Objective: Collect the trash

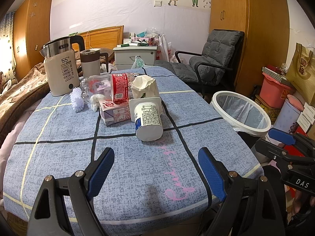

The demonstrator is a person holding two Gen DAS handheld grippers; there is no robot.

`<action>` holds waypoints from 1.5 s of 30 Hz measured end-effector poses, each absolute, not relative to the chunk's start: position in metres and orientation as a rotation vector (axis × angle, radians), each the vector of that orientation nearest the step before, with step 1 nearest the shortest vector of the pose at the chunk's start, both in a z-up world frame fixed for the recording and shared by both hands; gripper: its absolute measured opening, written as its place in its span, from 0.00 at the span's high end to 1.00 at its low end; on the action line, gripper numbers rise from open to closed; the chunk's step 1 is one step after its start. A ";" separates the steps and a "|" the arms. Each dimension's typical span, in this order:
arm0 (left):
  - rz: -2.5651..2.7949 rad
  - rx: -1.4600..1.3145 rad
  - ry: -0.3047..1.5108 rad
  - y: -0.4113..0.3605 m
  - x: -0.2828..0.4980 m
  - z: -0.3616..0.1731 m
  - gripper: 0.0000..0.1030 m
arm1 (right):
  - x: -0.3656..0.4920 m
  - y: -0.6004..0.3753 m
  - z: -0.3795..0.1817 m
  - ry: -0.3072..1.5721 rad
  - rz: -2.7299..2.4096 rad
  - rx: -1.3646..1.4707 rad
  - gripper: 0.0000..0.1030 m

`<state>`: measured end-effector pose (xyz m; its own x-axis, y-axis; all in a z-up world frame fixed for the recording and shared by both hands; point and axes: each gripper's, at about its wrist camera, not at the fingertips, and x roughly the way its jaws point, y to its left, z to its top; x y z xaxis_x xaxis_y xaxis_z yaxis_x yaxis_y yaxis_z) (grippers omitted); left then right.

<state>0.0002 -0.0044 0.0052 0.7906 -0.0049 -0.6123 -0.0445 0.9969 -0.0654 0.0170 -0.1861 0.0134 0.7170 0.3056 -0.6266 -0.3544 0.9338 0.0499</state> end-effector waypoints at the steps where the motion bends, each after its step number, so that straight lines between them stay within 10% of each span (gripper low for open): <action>1: 0.021 -0.078 0.659 -0.004 0.000 0.005 0.14 | 0.017 -0.186 0.013 0.678 0.365 -0.076 0.38; 41: 0.048 -0.135 0.721 0.018 0.081 -0.019 0.15 | 0.061 -0.170 0.009 0.663 0.412 -0.096 0.38; 45: 0.037 -0.172 0.738 0.024 0.091 -0.025 0.29 | 0.069 -0.167 0.007 0.669 0.415 -0.097 0.38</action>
